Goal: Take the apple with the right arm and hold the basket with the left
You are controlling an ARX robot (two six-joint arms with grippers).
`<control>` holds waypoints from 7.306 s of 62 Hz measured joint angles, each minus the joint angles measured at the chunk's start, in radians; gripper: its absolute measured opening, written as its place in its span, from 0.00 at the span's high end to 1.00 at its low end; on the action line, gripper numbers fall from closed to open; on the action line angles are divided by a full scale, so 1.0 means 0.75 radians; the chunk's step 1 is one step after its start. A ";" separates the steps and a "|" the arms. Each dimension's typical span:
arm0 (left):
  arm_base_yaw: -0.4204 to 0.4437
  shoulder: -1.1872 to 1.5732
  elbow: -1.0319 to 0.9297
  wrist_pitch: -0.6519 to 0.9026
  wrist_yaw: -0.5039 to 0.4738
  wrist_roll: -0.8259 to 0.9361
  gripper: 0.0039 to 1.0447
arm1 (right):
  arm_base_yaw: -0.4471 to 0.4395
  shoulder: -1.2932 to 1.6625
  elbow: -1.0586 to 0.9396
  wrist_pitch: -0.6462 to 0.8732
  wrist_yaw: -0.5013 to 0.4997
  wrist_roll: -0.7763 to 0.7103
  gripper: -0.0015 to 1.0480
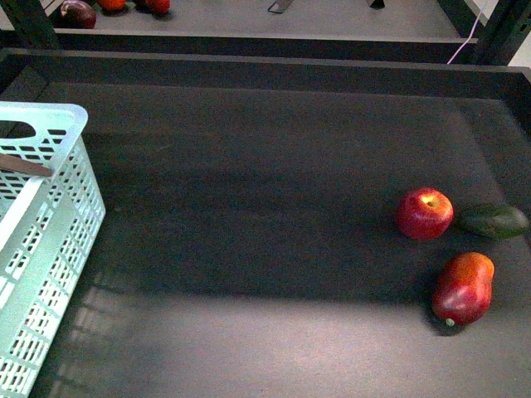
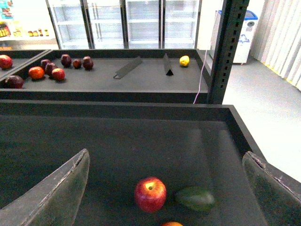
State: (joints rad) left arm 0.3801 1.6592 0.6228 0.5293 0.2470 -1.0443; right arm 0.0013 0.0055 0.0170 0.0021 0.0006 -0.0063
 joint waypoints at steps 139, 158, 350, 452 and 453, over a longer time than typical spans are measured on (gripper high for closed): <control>-1.365 -0.374 0.269 -0.427 -0.365 -0.014 0.84 | -0.144 0.491 0.177 -0.360 -0.111 0.095 0.08; -1.365 -0.374 0.269 -0.427 -0.375 -0.008 0.84 | -0.300 1.304 0.257 0.369 -0.217 -0.228 0.08; -1.365 -0.374 0.269 -0.427 -0.370 -0.007 0.84 | 0.049 3.423 1.729 0.317 -0.027 -0.381 0.22; -1.365 -0.374 0.269 -0.427 -0.369 -0.007 0.84 | 0.375 1.951 0.991 0.651 -0.327 -0.234 0.23; -1.365 -0.374 0.269 -0.427 -0.370 -0.007 0.84 | 0.377 1.953 0.991 0.651 -0.324 -0.235 0.23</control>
State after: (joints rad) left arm -0.6434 1.3788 0.8246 0.2089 -0.0303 -1.0496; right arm 0.2844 1.4700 0.7601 0.4900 -0.2424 -0.1829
